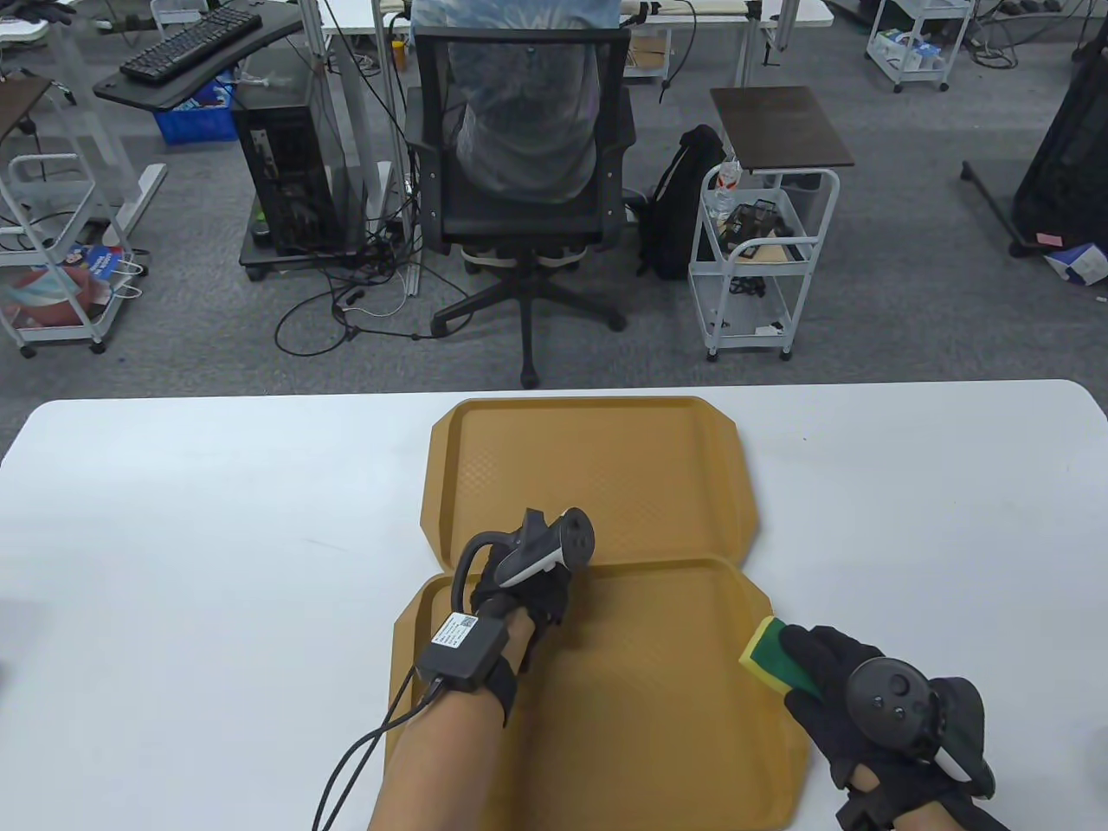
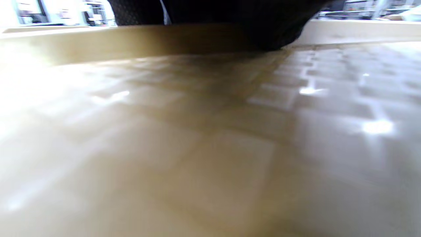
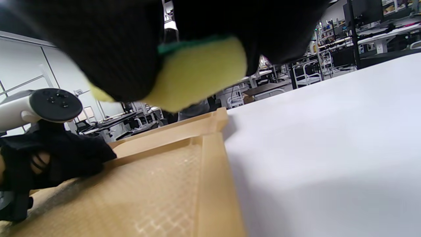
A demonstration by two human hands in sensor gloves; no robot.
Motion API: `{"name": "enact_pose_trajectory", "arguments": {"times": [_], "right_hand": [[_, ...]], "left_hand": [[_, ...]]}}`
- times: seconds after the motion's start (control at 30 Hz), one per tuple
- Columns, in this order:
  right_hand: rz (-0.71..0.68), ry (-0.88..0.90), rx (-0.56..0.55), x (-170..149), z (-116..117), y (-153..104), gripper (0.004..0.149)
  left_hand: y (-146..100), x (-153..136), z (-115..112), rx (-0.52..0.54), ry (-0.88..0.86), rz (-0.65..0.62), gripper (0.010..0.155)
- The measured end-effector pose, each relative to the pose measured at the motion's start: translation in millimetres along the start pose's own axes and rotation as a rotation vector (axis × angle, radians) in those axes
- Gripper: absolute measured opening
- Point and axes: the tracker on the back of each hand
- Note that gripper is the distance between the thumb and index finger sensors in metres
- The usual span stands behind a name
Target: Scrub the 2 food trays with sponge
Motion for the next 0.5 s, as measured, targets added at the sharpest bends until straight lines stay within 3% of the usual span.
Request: {"name": "enact_pose_trajectory", "arguments": {"times": [0.17, 0.3, 0.5], "right_hand": [[-0.005, 0.003, -0.001, 1, 0, 0, 0.067], [0.000, 0.004, -0.001, 1, 1, -1, 0.067], [0.036, -0.003, 0.017, -4, 8, 2, 0.068]], "left_hand": [[-9, 13, -1, 0.059, 0.161, -0.086, 0.045], [-15, 15, -2, 0.108, 0.157, -0.090, 0.050], [-43, -11, 15, 0.114, 0.120, 0.062, 0.064]]}}
Point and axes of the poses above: the tracker on the back of each hand, its own x axis roughly to the thumb side, its own y axis roughly from the wrist to the fingertips, z = x × y, and after that the axes turned 7 degrees about -y, right-handed
